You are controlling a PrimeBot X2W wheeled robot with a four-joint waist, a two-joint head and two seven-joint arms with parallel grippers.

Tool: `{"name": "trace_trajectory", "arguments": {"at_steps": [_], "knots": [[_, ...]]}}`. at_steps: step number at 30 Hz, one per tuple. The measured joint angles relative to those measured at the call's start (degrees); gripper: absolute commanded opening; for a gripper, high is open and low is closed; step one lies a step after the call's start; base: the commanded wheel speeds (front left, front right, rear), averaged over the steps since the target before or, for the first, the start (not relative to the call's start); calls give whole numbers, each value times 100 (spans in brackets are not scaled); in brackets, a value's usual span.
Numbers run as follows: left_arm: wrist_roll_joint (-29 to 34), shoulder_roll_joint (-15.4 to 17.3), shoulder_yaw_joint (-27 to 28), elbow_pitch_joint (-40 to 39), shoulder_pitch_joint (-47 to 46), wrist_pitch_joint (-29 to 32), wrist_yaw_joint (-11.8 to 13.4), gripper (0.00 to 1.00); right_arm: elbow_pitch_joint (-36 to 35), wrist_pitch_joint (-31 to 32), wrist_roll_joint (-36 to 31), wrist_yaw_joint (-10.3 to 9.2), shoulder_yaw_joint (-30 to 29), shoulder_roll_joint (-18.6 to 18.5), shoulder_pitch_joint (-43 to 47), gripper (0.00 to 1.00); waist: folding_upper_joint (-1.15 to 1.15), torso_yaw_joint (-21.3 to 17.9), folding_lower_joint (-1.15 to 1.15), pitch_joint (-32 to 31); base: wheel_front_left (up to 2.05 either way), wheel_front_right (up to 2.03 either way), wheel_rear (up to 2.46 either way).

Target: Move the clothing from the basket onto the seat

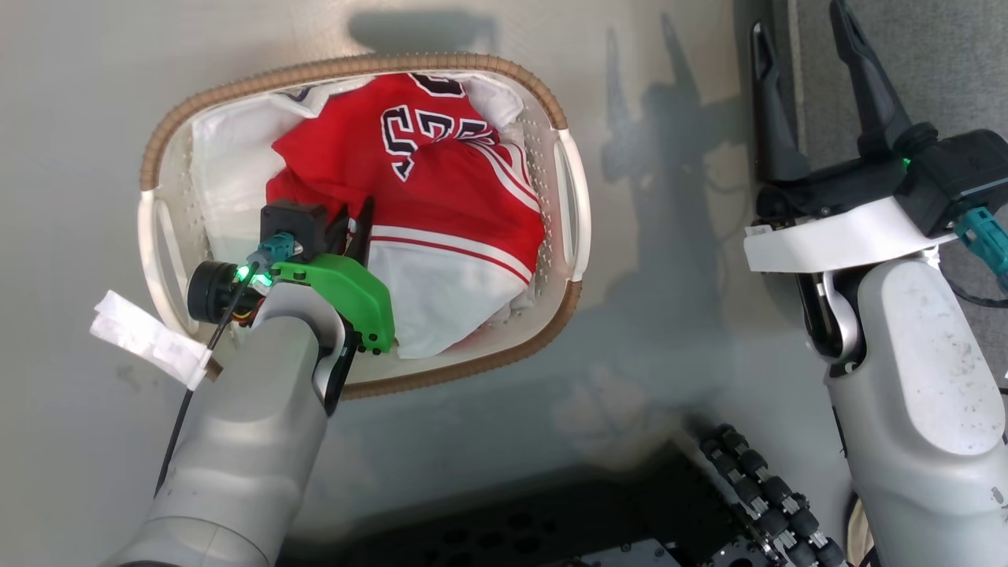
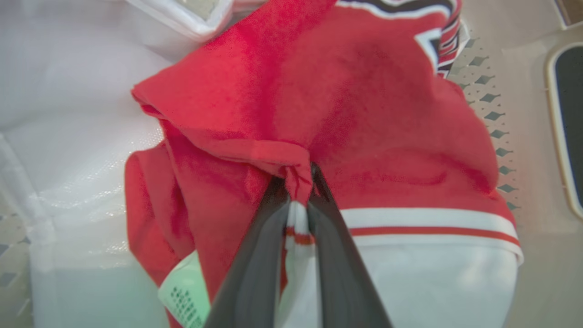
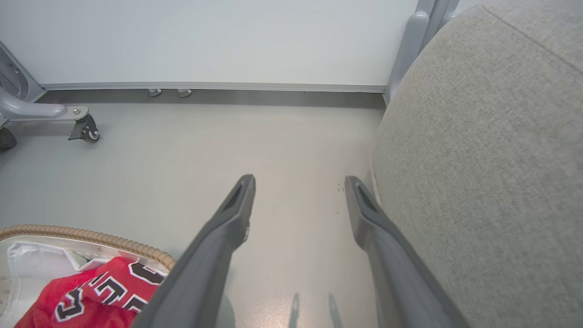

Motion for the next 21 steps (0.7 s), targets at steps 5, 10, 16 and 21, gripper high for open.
{"name": "trace_trajectory", "arguments": {"at_steps": [5,10,16,21], "knots": [[27,0,41,-2,119,0,1,0,119,0,3,1,46,8,53,100,0,16,0,-229,0,0,0],[121,0,158,-26,280,0,1,0,216,0,30,0,115,25,75,100,0,9,0,-475,0,0,0],[293,0,216,-168,519,1,1,0,360,0,78,1,220,73,127,100,0,-21,0,-840,0,0,0],[394,5,291,-270,783,1,1,0,486,0,104,0,294,100,266,100,0,-39,0,-1195,0,0,0]]}}
